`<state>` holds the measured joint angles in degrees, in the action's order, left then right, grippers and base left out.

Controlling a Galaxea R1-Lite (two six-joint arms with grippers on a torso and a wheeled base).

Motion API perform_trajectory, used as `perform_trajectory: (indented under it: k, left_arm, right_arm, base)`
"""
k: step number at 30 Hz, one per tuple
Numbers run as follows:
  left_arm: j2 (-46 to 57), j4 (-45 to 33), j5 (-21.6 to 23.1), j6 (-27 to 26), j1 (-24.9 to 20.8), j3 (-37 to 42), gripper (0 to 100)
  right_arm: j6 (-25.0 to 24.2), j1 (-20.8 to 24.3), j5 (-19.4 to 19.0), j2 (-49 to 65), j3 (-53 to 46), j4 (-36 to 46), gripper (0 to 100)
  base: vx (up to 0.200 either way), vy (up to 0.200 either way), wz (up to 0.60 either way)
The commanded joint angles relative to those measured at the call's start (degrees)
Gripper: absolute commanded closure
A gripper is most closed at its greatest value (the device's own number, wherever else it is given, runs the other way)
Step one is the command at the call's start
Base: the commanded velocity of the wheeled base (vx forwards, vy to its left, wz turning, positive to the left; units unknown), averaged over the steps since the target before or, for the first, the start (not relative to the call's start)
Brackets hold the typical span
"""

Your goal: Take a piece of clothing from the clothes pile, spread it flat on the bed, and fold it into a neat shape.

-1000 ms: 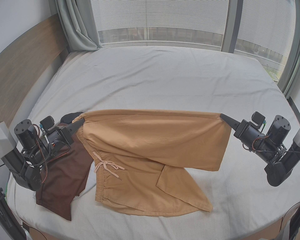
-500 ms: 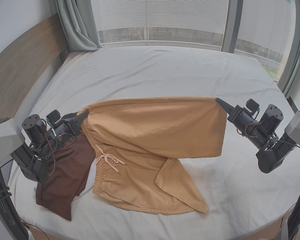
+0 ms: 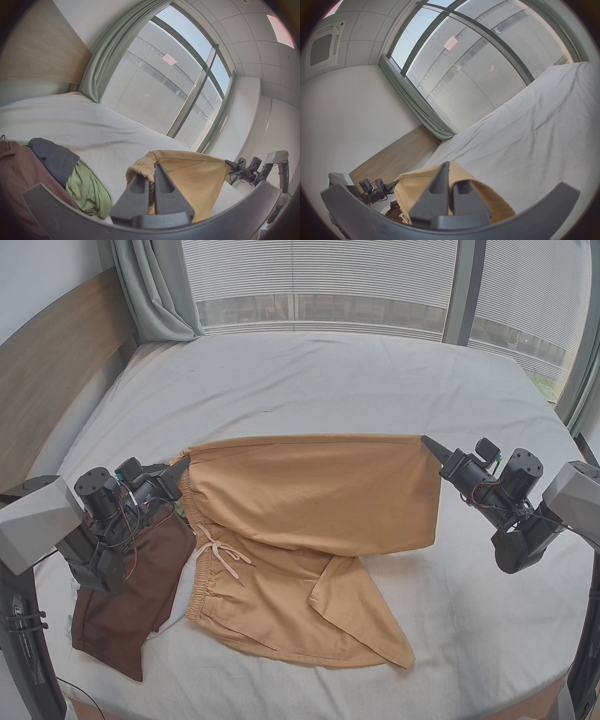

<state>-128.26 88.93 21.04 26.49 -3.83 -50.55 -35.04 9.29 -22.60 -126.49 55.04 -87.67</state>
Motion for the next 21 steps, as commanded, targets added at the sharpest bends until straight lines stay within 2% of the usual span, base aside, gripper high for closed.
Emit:
perform_trajectory:
  k: [1,18,21]
  left_arm:
    - [-5.0,0.0,-1.0,1.0,0.0,-3.4,100]
    - [-11.9,0.0,-3.6,3.4,0.0,-10.5,100]
    - [-13.2,0.0,-3.6,5.2,0.2,-12.9,100]
  right_arm:
    - [0.1,-0.5,0.0,-4.9,4.4,0.3,100]
    - [0.2,-0.9,0.1,-11.5,17.5,6.9,100]
    - [0.3,-0.8,0.1,-13.5,20.6,8.6,100]
  base:
    - [0.000,0.000,0.00]
    - [0.000,0.000,0.00]
    - [0.000,0.000,0.00]
